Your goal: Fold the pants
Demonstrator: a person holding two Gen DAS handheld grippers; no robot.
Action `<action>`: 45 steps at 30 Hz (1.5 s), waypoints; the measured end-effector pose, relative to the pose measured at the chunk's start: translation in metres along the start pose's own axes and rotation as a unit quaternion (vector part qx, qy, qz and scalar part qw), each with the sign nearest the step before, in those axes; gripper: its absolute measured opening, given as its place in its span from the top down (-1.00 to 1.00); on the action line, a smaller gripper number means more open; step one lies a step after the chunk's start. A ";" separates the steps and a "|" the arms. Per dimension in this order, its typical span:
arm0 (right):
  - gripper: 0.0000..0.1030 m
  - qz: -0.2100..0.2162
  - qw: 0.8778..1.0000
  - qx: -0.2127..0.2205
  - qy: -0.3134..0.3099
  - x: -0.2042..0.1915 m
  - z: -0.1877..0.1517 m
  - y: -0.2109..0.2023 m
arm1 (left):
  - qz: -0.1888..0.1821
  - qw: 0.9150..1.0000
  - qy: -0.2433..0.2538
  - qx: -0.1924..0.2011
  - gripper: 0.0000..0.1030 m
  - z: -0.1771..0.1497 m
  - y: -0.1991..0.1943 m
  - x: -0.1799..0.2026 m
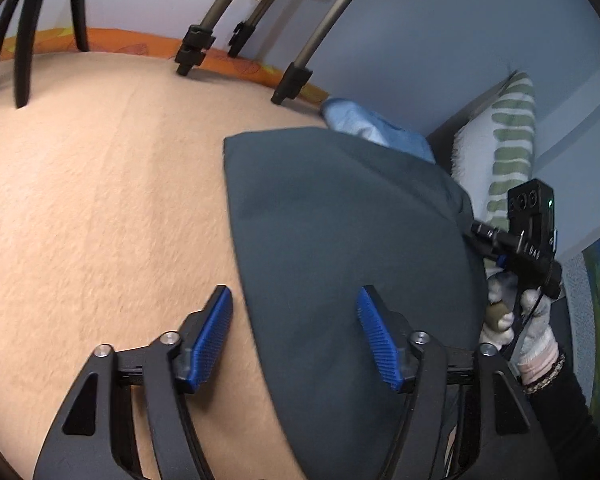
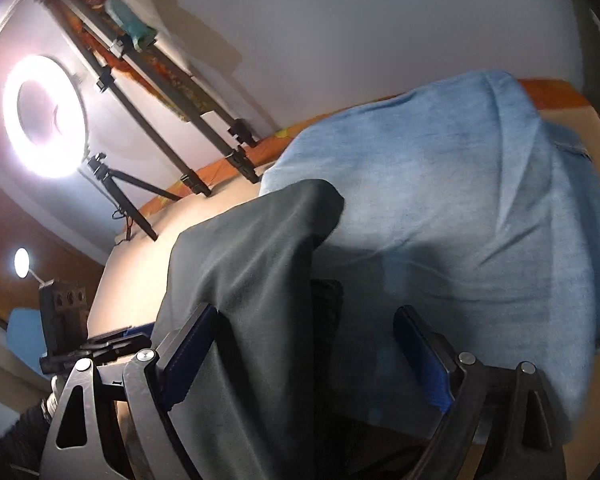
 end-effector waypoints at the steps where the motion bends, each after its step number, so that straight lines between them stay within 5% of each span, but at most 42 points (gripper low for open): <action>1: -0.70 0.008 1.000 -0.003 -0.001 -0.002 -0.001 0.000 | -0.004 1.000 -0.004 0.006 -0.33 0.002 0.001 0.000; 3: -0.31 0.037 0.999 -0.020 0.004 -0.007 -0.005 0.005 | -0.010 1.000 -0.007 0.015 -0.33 0.007 0.005 0.000; 11: 0.07 0.051 0.999 -0.014 0.000 -0.018 -0.014 0.013 | -0.038 0.997 -0.038 0.056 -0.32 0.022 0.017 0.003; 15: 0.37 0.040 0.999 0.003 -0.014 -0.033 -0.019 0.011 | -0.026 0.996 -0.069 0.047 0.56 0.021 0.023 -0.004; 18: 0.58 0.033 0.998 0.020 -0.040 -0.052 -0.025 0.003 | -0.016 0.996 -0.063 0.057 0.79 0.021 0.015 -0.003; 27: 0.73 0.007 0.996 0.066 -0.059 -0.063 -0.032 -0.028 | 0.017 0.995 0.040 0.092 0.84 0.036 -0.024 0.034; 45: 0.76 0.009 0.985 0.163 -0.059 -0.083 -0.040 -0.116 | 0.010 0.978 0.143 0.152 0.85 0.064 -0.081 0.108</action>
Point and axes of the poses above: each gripper's, at about its wrist camera, not at the fingertips, and y roughly the way its jaws point, x to its right, z to its top, the point moved 9 cm from there along y, roughly the way its jaws point, and after that the axes turned 15 degrees about y, right-handed, at the moved point
